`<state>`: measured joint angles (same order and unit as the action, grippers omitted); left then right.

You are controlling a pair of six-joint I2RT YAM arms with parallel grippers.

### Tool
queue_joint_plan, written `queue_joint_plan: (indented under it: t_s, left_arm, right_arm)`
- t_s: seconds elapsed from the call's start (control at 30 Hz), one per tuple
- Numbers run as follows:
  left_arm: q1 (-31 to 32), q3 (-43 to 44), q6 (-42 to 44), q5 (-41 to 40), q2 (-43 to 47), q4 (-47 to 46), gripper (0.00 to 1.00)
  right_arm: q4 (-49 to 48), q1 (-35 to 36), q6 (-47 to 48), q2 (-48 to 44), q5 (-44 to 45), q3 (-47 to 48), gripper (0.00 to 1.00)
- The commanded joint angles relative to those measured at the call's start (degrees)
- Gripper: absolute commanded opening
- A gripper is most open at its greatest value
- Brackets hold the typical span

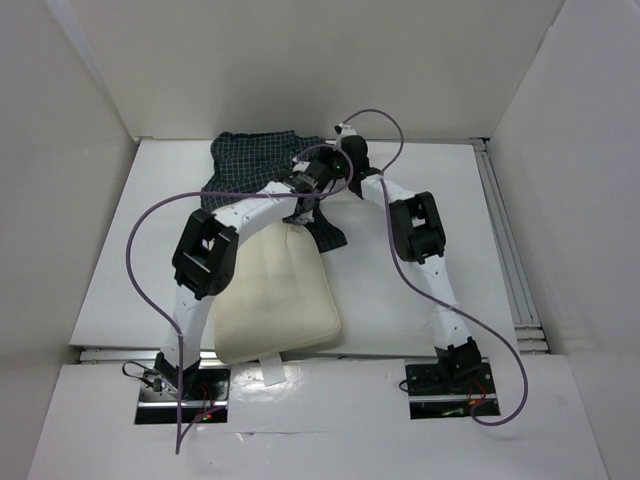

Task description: Put the pillow into the pillowcase

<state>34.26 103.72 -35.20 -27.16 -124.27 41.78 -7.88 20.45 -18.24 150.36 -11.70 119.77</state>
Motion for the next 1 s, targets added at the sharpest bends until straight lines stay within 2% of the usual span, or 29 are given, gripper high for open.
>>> queue_joint_plan:
  t_s: [0.0,0.07,0.1,0.17,0.2,0.23,0.3,0.33,0.4,0.53,0.57,0.63,0.67,0.8,0.83,0.9,0.93,0.97]
  left_arm:
    - [-0.33,-0.46,3.37,5.8,-1.06,1.11,0.0]
    - [-0.33,0.08,4.43,5.19,-1.06,1.11,0.0]
    - [-0.33,0.08,4.44,4.66,-1.06,1.11,0.0]
    - [-0.33,0.08,8.03,4.66,-0.54,0.41,0.0]
    - [-0.33,-0.53,9.43,4.66,0.07,-1.42,0.0]
    - [-0.33,-1.67,13.02,5.18,1.21,-2.57,0.0]
    - [0.19,-3.17,17.25,5.97,2.53,-5.55,0.0]
    - [0.71,-3.78,20.58,6.85,3.15,-8.27,0.0]
    - [0.72,-3.79,24.29,9.92,4.38,-10.65,0.0]
    - [1.25,1.81,30.88,15.37,2.63,-13.38,0.0]
    - [1.86,3.23,35.33,18.43,1.84,-14.17,0.0]
    - [2.56,7.0,37.65,19.33,-1.83,-14.18,0.0]
    - [3.17,12.24,38.44,20.12,-3.42,-12.79,0.0]
    - [3.7,18.09,37.06,20.83,-7.3,-9.44,0.0]
    - [3.71,16.96,37.05,20.83,-7.3,-9.96,0.0]
    - [3.71,13.54,37.05,20.05,-5.73,-11.36,0.0]
    - [4.23,12.31,37.05,19.26,-4.94,-11.98,0.0]
    - [4.24,9.94,37.05,18.12,-4.24,-12.85,0.0]
  right_arm:
    - [1.56,0.73,-2.84,2.91,-0.08,1.01,0.36]
    - [-2.9,0.73,-4.16,-1.27,3.07,-3.55,0.0]
    - [-5.19,0.73,-4.69,-3.3,3.87,-6.88,0.0]
    - [-10.55,0.21,-6.71,-8.31,6.07,-19.87,0.0]
    - [-16.93,-0.92,-7.5,-14.08,8.25,-24.71,0.0]
    - [-19.52,-2.41,-9.08,-16.92,8.89,-33.89,0.0]
    - [-25.05,-4.35,-10.49,-25.5,11.25,-41.77,0.0]
    - [-25.95,-5.32,-11.72,-28.34,11.96,-49.2,0.0]
    - [-27.45,-7.69,-12.43,-34.06,14.33,-55.92,0.0]
    - [-23.86,-11.12,-14.98,-51.69,23.09,-70.96,0.0]
    - [-22.72,-12.78,-16.29,-54.45,24.61,-75.95,0.0]
    - [-16.77,-15.07,-19.45,-62.6,24.81,-79.58,0.0]
    - [-15.86,-15.96,-20.42,-65.0,24.1,-82.64,0.0]
    - [-6.74,-16.49,-19.29,-69.77,24.26,-81.98,0.0]
    - [-0.88,-16.49,-18.77,-69.77,27.14,-80.93,0.06]
    - [4.08,-16.49,-17.1,-69.77,29.27,-77.68,0.19]
    - [8.36,-15.97,-17.09,-70.38,30.59,-76.62,0.33]
    - [10.06,-15.96,-15.96,-71.52,31.21,-75.74,0.43]
